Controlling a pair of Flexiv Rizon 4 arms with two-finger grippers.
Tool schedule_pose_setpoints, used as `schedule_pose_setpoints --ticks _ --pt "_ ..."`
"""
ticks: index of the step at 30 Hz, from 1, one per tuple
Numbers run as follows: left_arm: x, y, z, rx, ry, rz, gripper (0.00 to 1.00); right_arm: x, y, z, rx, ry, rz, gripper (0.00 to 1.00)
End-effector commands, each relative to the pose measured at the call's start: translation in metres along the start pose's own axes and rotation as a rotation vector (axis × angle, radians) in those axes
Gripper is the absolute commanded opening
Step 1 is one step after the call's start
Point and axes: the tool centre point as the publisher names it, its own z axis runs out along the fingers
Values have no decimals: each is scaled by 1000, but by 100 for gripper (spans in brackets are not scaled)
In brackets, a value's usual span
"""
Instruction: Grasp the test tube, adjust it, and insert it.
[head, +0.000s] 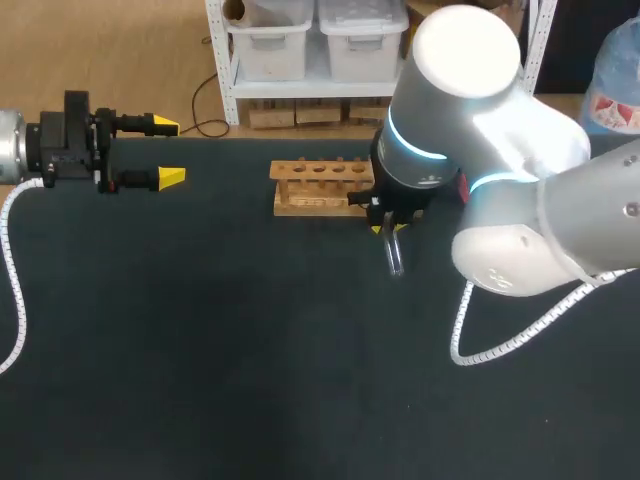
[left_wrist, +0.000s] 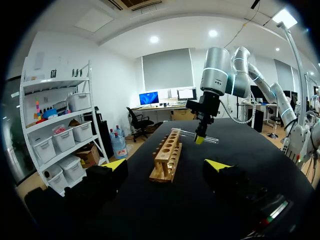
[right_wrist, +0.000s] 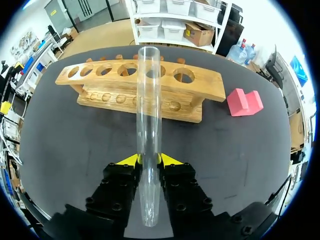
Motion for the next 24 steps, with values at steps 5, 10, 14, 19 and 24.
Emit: schedule_pose_setpoints --ticks 5,10,14,19,24 --pt "1 -1 -1 -4 -3 3 100 -6 0 4 5 27 0 0" --pt "1 -1 -1 -4 -3 3 100 -5 -2 6 8 33 1 0" --pt "1 -1 -1 -4 -3 3 100 -3 -3 6 11 39 2 0" --pt "1 -1 -1 -4 -3 3 100 -3 -5 1 16 24 10 0" --pt "1 -1 -1 -4 -3 3 100 -5 -9 -11 21 -5 20 0"
